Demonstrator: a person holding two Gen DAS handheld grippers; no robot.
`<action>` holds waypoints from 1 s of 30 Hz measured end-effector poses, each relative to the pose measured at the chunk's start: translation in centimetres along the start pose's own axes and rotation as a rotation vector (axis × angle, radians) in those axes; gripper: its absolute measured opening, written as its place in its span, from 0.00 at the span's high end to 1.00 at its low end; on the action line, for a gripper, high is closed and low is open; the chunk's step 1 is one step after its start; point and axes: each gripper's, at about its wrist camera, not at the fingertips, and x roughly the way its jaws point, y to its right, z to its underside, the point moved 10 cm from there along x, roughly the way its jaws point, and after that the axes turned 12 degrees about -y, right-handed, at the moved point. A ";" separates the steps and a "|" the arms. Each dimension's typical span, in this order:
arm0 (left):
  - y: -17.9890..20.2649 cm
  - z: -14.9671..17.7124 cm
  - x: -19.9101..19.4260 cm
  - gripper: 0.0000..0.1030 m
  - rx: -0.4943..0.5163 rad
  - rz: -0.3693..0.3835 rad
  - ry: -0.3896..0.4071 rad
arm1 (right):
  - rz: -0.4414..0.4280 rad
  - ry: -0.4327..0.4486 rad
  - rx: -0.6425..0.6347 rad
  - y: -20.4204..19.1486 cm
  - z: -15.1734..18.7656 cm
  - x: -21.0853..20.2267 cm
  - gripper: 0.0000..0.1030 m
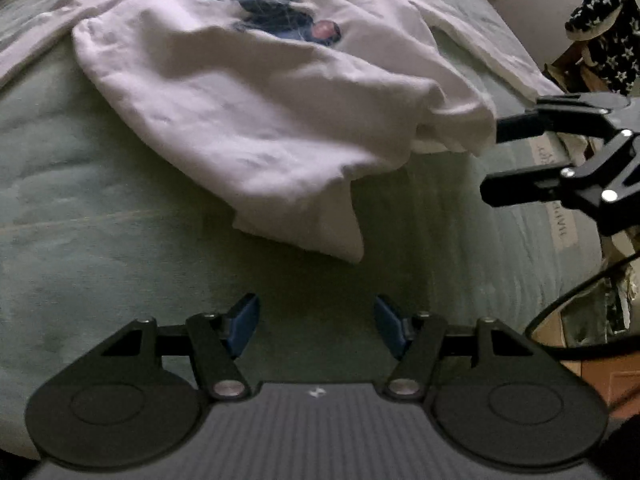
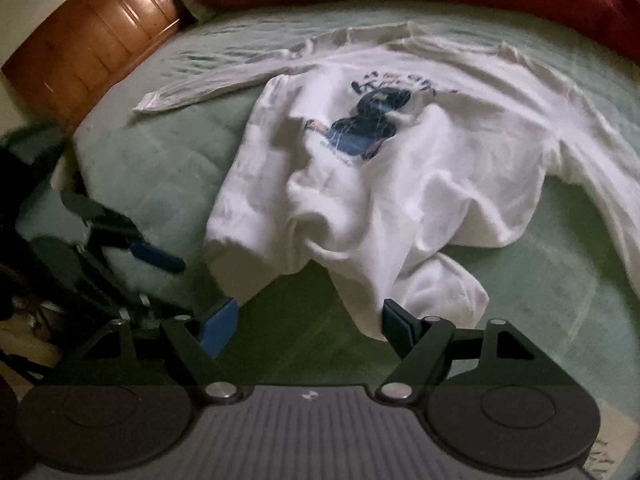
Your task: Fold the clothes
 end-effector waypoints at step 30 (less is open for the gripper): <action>-5.2 -2.7 -7.3 0.86 -0.091 0.006 0.202 | -0.030 -0.103 -0.136 1.2 -0.8 0.0 0.72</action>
